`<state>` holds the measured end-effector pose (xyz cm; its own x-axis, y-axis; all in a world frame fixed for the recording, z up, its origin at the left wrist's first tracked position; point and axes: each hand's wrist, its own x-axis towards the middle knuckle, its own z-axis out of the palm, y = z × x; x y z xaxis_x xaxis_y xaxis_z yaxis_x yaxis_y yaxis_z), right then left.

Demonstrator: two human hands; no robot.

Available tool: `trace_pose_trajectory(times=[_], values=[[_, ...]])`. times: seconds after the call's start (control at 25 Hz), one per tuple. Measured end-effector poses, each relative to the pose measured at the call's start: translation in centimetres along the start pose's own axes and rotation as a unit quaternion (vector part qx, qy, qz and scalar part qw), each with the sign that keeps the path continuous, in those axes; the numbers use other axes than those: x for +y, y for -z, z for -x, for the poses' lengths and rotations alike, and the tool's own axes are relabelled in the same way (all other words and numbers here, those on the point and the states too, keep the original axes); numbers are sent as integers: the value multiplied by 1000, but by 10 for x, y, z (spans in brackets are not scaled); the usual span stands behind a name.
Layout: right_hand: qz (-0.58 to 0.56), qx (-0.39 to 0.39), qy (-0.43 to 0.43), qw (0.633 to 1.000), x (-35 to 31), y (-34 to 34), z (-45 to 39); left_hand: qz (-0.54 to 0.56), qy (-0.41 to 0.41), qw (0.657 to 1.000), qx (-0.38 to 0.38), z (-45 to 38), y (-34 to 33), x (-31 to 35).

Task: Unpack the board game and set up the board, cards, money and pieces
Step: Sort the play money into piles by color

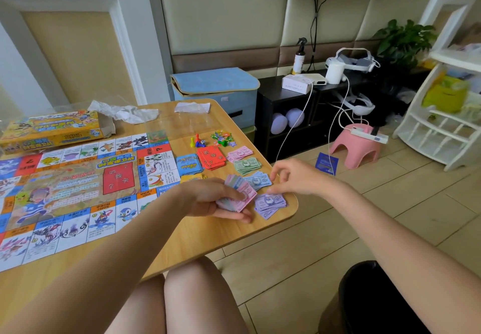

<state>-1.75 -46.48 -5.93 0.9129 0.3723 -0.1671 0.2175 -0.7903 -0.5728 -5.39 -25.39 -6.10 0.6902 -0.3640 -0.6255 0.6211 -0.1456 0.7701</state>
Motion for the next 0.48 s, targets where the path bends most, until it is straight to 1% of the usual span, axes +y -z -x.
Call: trace_pose_trajectory(times=[0.04,0.16,0.2,0.32,0.48], values=[[15,-19,11,1000,-1,3,1,6,-1,1000,4,-1,-1,0],[133,-112,33,984,-2,4,5,27,-6,999,28,-5,-5,3],[156,-124,39,979,-2,3,6,32,-7,999,34,-6,-6,4],[162,-115,55,979,-5,-1,7,51,-14,997,52,-8,-8,10],[184,-102,69,975,-7,-3,-2,75,-53,991,98,-13,-9,16]])
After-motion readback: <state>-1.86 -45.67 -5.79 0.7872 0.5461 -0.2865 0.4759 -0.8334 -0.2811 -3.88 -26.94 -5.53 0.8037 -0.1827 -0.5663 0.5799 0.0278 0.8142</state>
